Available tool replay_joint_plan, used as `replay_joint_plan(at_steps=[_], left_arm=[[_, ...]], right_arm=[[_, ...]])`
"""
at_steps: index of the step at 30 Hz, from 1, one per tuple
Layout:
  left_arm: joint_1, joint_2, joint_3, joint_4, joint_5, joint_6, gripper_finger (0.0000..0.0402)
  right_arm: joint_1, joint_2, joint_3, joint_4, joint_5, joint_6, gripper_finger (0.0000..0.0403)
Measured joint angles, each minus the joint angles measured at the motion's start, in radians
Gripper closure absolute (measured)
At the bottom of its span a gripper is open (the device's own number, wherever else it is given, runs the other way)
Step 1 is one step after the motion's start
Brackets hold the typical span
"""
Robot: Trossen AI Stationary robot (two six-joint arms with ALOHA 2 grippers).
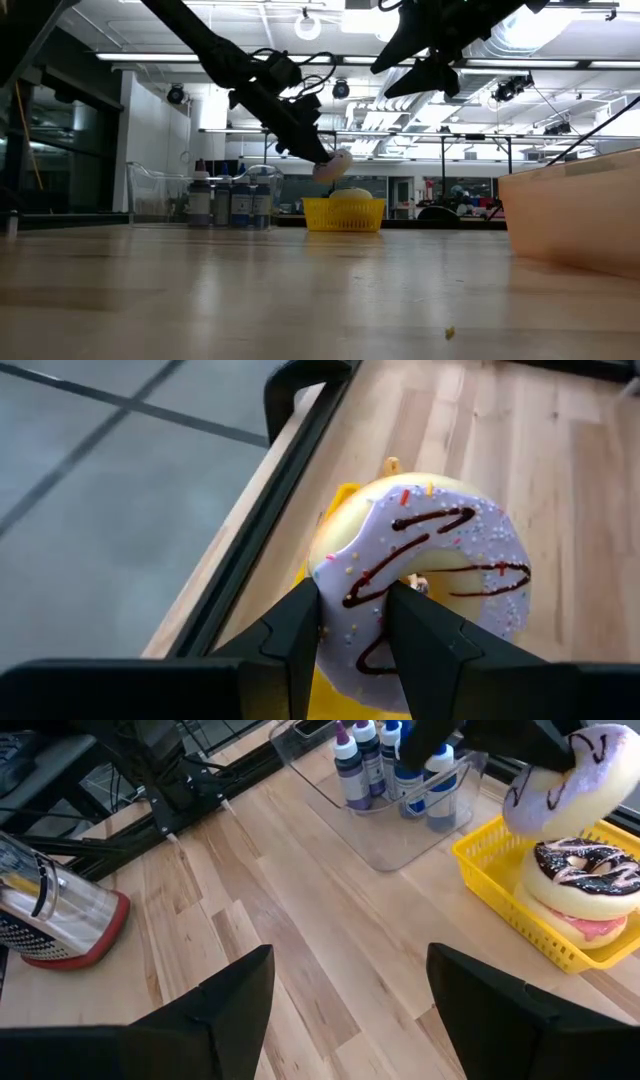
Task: Pick & Place Food Item
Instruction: Put the purple donut into the yellow bin
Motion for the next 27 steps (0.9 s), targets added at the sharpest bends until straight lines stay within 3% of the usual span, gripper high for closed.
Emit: replay_joint_plan(at_steps=[16, 27], left_arm=[[0.108, 0.085, -0.003, 0.031, 0.452, 0.047, 0.0294], [0.138, 0.116, -0.003, 0.07, 0.488, 0.08, 0.0294]], right_arm=[[0.0, 0.0, 0.0, 0.005, 0.0, 0.0, 0.0152], [0.0, 0.0, 0.0, 0.004, 0.0, 0.0, 0.0152]])
